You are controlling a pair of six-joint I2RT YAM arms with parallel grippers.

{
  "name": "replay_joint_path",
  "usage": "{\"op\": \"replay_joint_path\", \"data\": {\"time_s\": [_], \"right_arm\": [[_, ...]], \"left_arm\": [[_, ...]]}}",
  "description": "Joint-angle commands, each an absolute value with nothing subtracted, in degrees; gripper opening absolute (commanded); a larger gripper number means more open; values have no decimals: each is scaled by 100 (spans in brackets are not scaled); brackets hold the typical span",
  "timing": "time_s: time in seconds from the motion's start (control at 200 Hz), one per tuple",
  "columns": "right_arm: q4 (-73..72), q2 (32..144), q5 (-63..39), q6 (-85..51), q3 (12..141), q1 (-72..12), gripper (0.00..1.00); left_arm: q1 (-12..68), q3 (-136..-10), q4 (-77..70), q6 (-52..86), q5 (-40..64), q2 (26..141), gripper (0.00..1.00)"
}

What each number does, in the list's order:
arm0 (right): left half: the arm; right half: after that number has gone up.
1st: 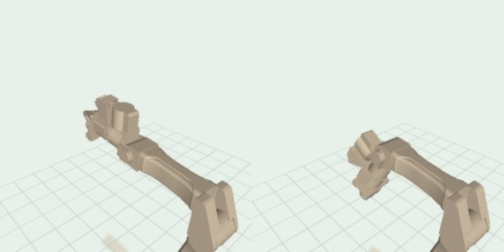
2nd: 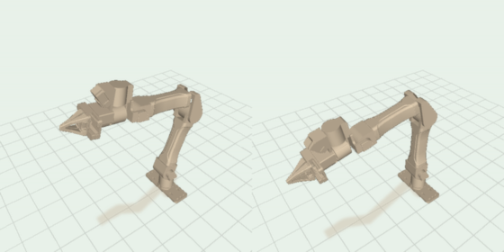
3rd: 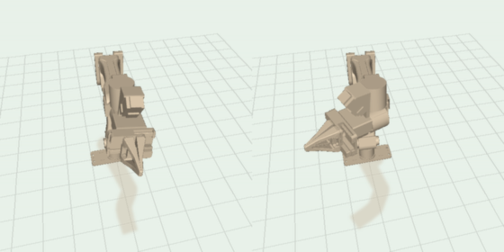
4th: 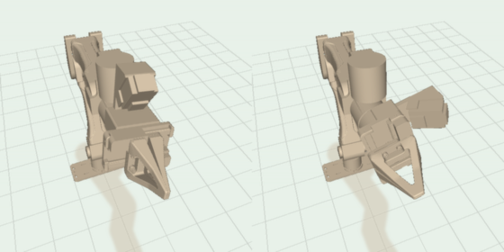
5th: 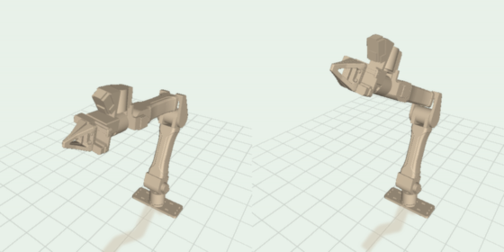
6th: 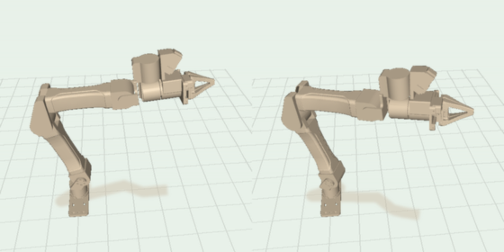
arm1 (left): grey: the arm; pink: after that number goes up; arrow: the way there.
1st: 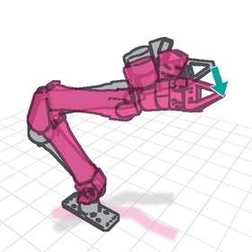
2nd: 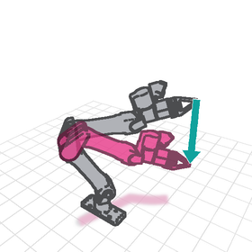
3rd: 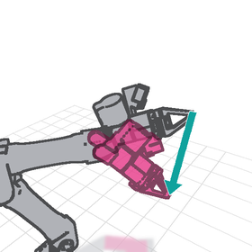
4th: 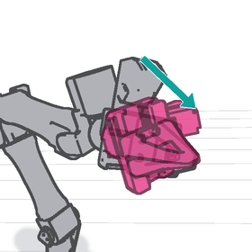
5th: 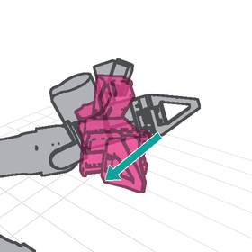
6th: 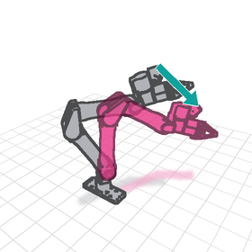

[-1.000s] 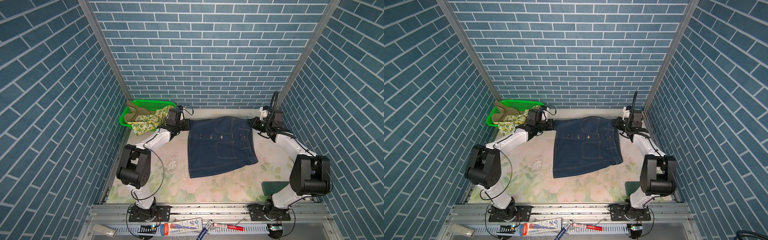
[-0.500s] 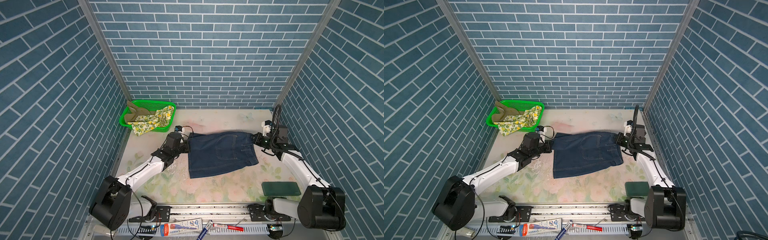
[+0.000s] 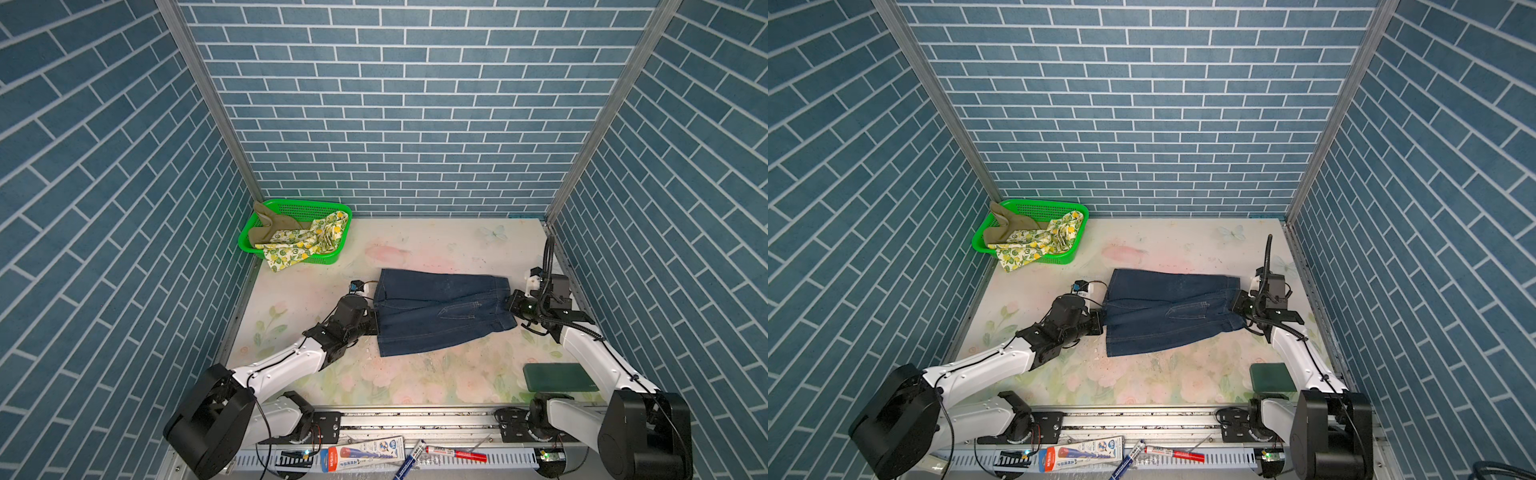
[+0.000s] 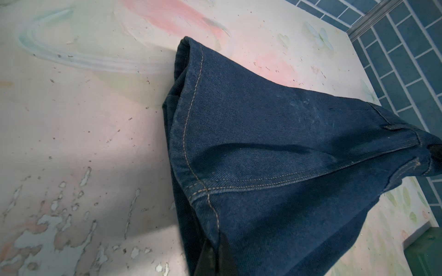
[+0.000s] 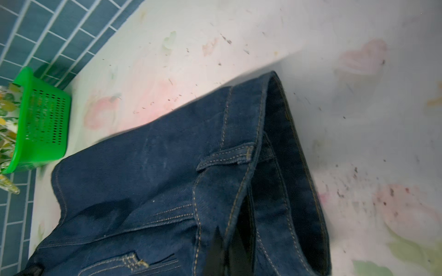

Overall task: Fold and stack skirts
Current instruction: Fold the skirt at the center of the table.

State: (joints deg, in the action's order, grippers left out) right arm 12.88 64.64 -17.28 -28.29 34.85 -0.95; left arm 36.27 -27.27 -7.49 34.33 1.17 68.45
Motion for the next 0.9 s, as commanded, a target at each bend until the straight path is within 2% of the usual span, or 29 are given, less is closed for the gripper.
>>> {"op": "replay_joint_path", "data": {"time_s": [0.0,0.14,0.205,0.405,0.475,0.52,0.69,0.895], "right_arm": [[1329,6515,-1213,-3142,3355,-70,0],[1511,6814,-1038,-3233,3417,-71,0],[1512,6909,-1055,-3245,3423,-71,6],[1639,6890,-1200,-3258,3551,-71,35],[1706,6758,-1262,-3319,3554,-71,50],[1788,6699,-1300,-3343,3576,-74,54],[1860,6692,-1660,-3640,3607,-71,56],[1697,6711,-1897,-4026,3553,-71,53]], "left_arm": [[3765,-2681,-897,3553,-132,6929,0],[3878,-2645,-994,3797,-24,7004,0],[3919,-2777,-829,3851,-14,7008,0],[4102,-3180,-393,3838,-106,6797,0],[4131,-3227,-305,3832,-119,6789,0],[4148,-3219,-295,3844,-131,6785,0],[4218,-3046,-445,3951,-166,6850,0],[4276,-2933,-571,4008,-165,6954,0]]}}
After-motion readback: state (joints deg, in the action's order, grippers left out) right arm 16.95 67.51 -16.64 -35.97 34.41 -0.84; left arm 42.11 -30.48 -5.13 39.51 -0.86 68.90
